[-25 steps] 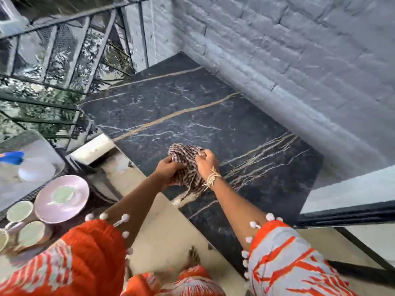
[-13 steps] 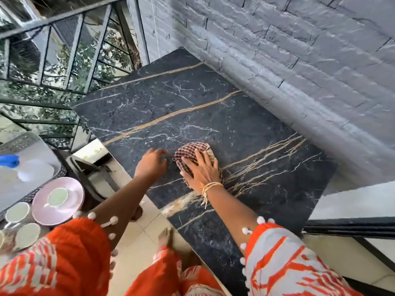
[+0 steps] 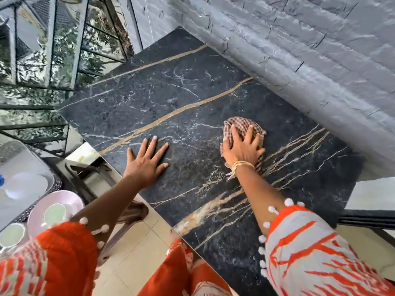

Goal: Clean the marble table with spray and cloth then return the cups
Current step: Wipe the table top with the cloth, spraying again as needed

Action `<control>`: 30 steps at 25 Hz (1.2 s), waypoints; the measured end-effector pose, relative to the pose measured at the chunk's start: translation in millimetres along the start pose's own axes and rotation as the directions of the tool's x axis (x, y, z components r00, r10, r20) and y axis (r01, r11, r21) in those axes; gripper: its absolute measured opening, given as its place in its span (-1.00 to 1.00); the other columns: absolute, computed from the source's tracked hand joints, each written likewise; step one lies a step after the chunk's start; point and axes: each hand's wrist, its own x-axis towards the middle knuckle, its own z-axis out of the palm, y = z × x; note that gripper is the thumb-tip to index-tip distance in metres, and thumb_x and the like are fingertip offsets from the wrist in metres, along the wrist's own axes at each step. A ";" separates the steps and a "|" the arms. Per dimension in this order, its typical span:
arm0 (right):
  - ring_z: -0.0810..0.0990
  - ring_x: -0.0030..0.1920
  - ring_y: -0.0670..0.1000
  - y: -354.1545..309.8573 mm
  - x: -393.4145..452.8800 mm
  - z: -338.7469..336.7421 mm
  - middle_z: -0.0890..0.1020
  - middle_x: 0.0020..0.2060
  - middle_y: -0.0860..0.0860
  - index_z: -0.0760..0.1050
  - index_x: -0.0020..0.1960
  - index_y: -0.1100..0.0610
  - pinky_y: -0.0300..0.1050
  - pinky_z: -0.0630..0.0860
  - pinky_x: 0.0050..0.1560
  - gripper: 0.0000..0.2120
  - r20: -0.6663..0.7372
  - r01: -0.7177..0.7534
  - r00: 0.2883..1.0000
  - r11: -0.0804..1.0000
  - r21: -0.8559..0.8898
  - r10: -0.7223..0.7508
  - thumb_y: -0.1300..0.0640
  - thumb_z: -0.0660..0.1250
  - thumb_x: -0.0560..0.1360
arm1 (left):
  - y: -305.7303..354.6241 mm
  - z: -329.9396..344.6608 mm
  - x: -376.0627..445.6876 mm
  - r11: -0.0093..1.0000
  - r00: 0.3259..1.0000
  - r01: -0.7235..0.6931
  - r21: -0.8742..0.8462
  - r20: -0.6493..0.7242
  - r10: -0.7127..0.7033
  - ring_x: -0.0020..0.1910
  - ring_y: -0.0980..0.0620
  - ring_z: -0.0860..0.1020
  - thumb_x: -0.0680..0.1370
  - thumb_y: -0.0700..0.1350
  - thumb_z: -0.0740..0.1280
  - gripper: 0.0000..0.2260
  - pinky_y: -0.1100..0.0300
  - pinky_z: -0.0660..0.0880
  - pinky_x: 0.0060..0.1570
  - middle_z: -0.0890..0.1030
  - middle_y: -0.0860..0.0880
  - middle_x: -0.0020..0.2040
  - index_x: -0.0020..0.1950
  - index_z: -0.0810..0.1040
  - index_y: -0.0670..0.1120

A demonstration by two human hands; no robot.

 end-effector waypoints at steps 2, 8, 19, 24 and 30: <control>0.04 0.52 0.27 -20.3 -22.7 6.6 0.01 0.57 0.05 0.08 0.49 -0.31 0.44 0.08 0.37 -0.47 -0.003 0.173 0.985 0.984 -0.029 -0.173 -0.29 0.00 0.52 | -4.5 5.0 0.7 1.000 1.000 -0.006 -0.023 -0.021 0.006 0.57 -0.05 -0.16 0.57 0.29 -0.12 -0.44 -0.34 -0.08 0.39 -0.20 0.05 0.59 0.54 -0.20 0.24; 0.14 0.50 0.28 -47.4 -134.1 52.4 0.06 0.57 0.08 0.15 0.48 -0.27 0.43 0.13 0.36 -0.45 0.175 0.936 0.347 0.329 -0.123 -0.921 -0.31 0.08 0.51 | -23.1 11.2 -5.0 0.992 0.980 -0.118 -0.041 -0.167 0.109 0.56 -0.02 0.04 0.58 0.16 -0.15 -0.44 -0.24 0.03 0.41 0.00 0.06 0.59 0.58 0.00 0.08; -0.06 0.56 0.19 105.2 113.8 -30.0 -0.09 0.58 -0.06 -0.02 0.50 -0.33 0.44 0.02 0.41 -0.47 0.013 0.183 0.983 0.978 -0.099 -0.182 -0.33 -0.11 0.55 | 74.1 -25.1 79.8 0.986 0.979 -0.161 -0.039 -0.135 0.155 0.57 0.00 -0.07 0.48 0.35 -0.26 -0.33 -0.30 0.00 0.44 -0.10 0.07 0.60 0.57 -0.10 0.15; -0.03 0.54 0.24 122.1 118.1 -33.2 -0.08 0.58 0.02 0.01 0.51 -0.28 0.46 0.03 0.39 -0.47 -0.002 0.025 1.000 0.998 -0.056 -0.025 -0.29 -0.06 0.56 | 75.8 -11.1 88.8 0.986 0.965 -0.163 0.037 -0.204 0.167 0.57 -0.02 -0.01 0.54 0.32 -0.19 -0.38 -0.33 -0.01 0.40 -0.04 0.07 0.59 0.58 -0.06 0.15; 0.05 0.53 0.28 50.7 0.1 6.7 -0.02 0.58 0.09 0.04 0.51 -0.28 0.46 0.08 0.37 -0.44 0.149 0.818 0.570 0.541 -0.197 -0.808 -0.33 -0.06 0.53 | 78.0 -12.0 86.8 0.988 0.962 -0.146 0.046 -0.225 0.153 0.57 -0.01 0.01 0.57 0.28 -0.16 -0.42 -0.31 -0.02 0.42 -0.03 0.07 0.59 0.58 -0.05 0.15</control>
